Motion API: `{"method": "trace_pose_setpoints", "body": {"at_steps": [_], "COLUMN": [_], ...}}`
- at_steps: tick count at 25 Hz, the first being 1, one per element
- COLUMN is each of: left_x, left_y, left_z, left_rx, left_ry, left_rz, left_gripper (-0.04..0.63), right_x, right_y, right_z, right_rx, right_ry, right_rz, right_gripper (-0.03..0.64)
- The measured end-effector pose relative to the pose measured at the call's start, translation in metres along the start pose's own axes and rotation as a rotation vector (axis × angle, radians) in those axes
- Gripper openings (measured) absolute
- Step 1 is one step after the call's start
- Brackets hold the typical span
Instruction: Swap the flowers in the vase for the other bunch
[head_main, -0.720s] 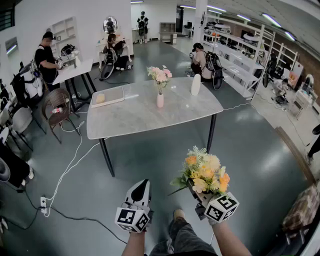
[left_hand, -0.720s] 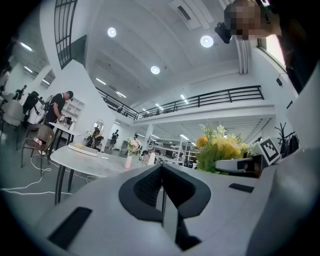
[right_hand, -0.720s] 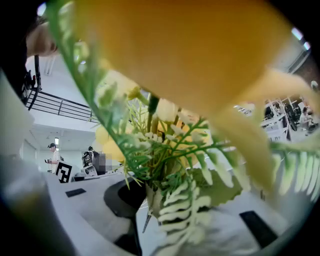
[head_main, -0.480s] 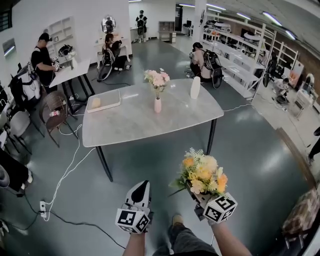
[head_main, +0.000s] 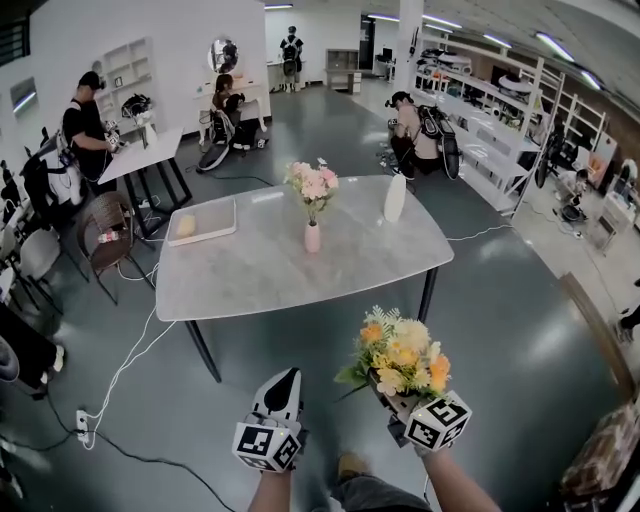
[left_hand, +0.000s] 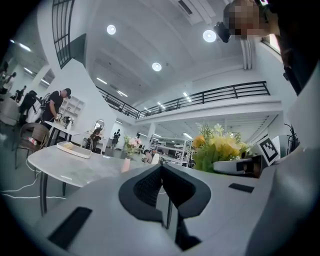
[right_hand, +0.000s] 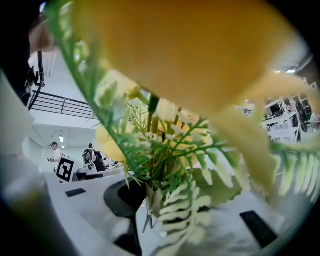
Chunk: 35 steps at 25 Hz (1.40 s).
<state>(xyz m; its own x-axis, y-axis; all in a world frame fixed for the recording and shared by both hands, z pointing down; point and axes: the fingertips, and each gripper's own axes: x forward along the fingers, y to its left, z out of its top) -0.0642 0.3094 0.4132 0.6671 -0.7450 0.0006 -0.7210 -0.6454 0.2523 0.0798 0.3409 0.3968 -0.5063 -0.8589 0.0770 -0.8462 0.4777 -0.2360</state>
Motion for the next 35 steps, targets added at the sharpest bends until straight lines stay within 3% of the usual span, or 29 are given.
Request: {"method": "trace_pose_setpoints", "body": {"at_steps": [15,35], "left_x": [0.076,0.145], "left_y": [0.012,0.038], "left_z": [-0.006,-0.016], "left_rx": [-0.006,-0.025], "left_ry": [-0.013,0.006], "left_rz": [0.055,0.027], "left_gripper": [0.014,0.014], "right_x": [0.039,0.085], "right_y": [-0.072,-0.114], "right_z": [0.011,0.022], "right_rx": [0.005,0.017], "right_ry": [-0.005,-0.002], "right_rz": [0.035,0.038], "right_gripper": [0.118,0.118]}}
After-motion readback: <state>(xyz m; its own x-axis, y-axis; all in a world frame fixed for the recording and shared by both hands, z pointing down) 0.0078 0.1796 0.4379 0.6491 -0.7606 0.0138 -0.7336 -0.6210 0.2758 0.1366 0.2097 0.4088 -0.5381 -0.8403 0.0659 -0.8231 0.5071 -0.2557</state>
